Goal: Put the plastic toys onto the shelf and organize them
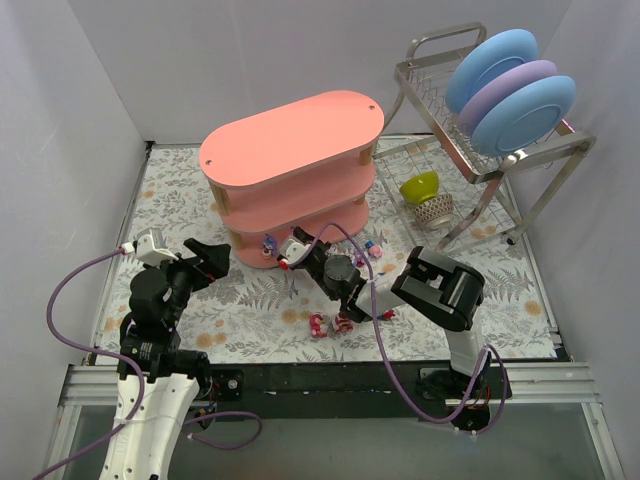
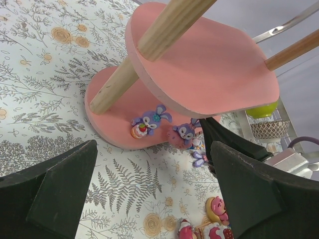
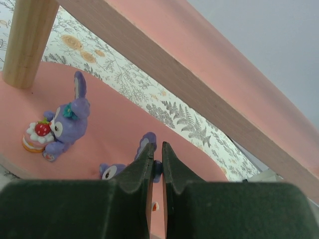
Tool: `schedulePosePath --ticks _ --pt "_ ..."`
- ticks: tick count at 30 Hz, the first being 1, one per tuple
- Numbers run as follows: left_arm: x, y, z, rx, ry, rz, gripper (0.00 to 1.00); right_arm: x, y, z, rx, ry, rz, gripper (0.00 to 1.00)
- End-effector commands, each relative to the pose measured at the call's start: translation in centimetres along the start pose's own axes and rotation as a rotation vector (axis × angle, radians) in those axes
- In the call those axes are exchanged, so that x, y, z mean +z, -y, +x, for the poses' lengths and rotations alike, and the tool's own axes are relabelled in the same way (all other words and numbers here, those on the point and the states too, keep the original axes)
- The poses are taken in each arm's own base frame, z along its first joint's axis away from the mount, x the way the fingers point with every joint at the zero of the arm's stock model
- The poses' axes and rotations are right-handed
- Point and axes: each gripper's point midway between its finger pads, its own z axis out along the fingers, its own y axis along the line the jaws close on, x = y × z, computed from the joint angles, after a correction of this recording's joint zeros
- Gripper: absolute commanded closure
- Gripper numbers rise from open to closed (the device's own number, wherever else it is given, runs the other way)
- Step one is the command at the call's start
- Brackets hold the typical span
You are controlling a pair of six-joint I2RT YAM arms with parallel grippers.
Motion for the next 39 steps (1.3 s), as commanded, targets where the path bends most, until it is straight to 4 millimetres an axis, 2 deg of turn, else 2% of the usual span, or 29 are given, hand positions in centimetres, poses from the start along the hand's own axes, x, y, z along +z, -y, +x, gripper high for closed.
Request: schedulePosePath --ticks 1,6,9,18,20,23,24,26,39 --pt "-0.1 0.4 -0.2 0.014 0.005 0.019 0.02 -1.8 7.9 -8.4 0.236 0.353 0.28 0.91" --pt "-0.1 0.4 -0.3 0.015 0.01 0.021 0.02 -2.1 7.2 -7.7 0.244 0.326 0.254 0.75" --pt "-0.1 0.4 -0.3 0.015 0.008 0.018 0.02 -2.3 7.0 -7.7 0.248 0.319 0.241 0.71" --pt "-0.2 0.4 -0.3 0.014 0.011 0.021 0.02 -2.7 6.7 -7.5 0.249 0.298 0.223 0.67" --pt "-0.2 0.4 -0.4 0.015 0.013 0.021 0.02 -2.6 6.5 -7.4 0.246 0.294 0.214 0.7" --pt "-0.3 0.5 -0.5 0.014 0.016 0.025 0.02 -2.5 6.3 -7.5 0.242 0.297 0.201 0.84" --pt "-0.3 0.5 -0.5 0.014 0.016 0.025 0.02 -2.5 6.3 -7.4 0.239 0.295 0.202 0.92" --pt "-0.2 0.5 -0.4 0.015 0.015 0.022 0.02 -2.5 6.3 -7.6 0.236 0.304 0.208 0.99" --pt "-0.1 0.5 -0.3 0.016 0.007 0.022 0.02 -0.7 6.8 -8.7 0.212 0.376 0.278 0.99"
